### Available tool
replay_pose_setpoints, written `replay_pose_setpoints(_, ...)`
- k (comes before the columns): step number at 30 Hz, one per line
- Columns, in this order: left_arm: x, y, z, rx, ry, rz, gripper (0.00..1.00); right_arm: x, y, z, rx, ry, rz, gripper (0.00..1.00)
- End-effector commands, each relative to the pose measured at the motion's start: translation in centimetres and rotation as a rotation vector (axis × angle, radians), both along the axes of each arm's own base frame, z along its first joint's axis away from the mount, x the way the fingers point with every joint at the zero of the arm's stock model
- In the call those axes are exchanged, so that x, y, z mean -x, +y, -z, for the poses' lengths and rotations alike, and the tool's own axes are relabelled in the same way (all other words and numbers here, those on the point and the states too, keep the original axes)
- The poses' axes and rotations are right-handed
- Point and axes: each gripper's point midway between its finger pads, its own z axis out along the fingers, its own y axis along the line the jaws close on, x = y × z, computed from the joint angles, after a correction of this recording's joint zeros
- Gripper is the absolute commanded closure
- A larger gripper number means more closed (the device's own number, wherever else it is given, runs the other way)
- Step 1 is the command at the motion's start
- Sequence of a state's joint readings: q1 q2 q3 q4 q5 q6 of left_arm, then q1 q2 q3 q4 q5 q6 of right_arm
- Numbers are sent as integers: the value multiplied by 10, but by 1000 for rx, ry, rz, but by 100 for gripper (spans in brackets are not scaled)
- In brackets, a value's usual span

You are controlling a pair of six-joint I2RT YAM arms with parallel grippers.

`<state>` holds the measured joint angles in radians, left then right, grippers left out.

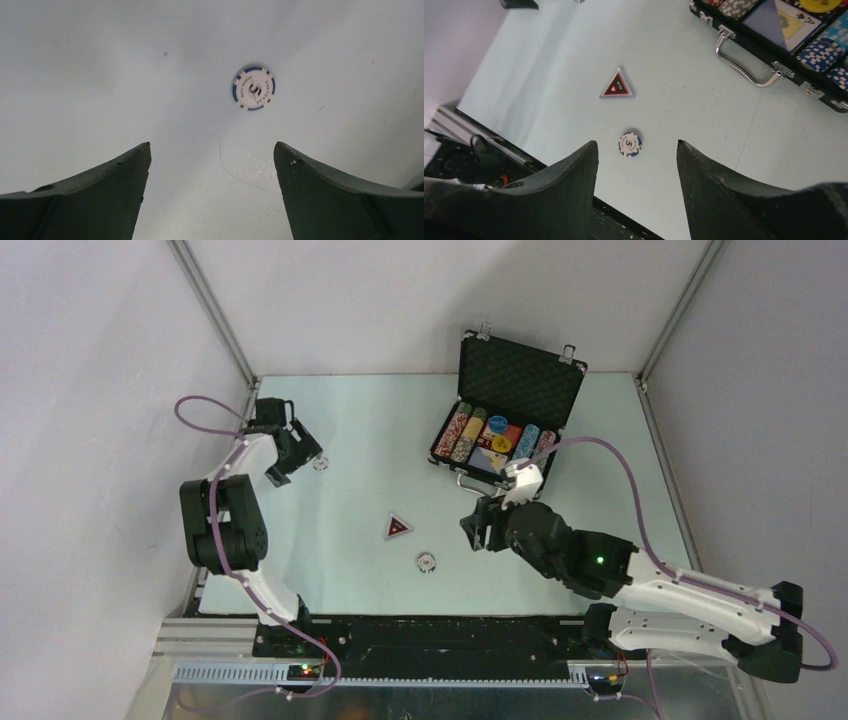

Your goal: Pack up texas hold em set

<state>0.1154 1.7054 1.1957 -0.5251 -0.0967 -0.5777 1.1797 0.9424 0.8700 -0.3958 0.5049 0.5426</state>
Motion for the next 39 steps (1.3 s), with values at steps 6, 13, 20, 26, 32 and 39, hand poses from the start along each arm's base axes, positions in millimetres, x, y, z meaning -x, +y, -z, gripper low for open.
replay_pose_setpoints(6, -28, 10, 21, 61, -20, 8, 5, 4, -34, 2, -48, 17, 100, 36)
replay_pose_setpoints(13, -28, 6, 30, 81, -5, 18, 6, 2, -34, 10, -18, 25, 99, 35)
replay_pose_setpoints(20, -40, -12, 31, 93, -6, 82, 8, 2, -36, 14, -6, 29, 104, 34)
replay_pose_setpoints(26, -47, -11, 34, 60, 27, 105, 9, 2, -39, 14, -3, 30, 109, 34)
replay_pose_setpoints(32, -54, -14, 35, 45, 50, 148, 15, -1, -41, 16, 2, 34, 116, 34)
replay_pose_setpoints(39, -50, -6, 46, -18, 143, 166, 12, -2, -41, 16, -1, 39, 110, 33)
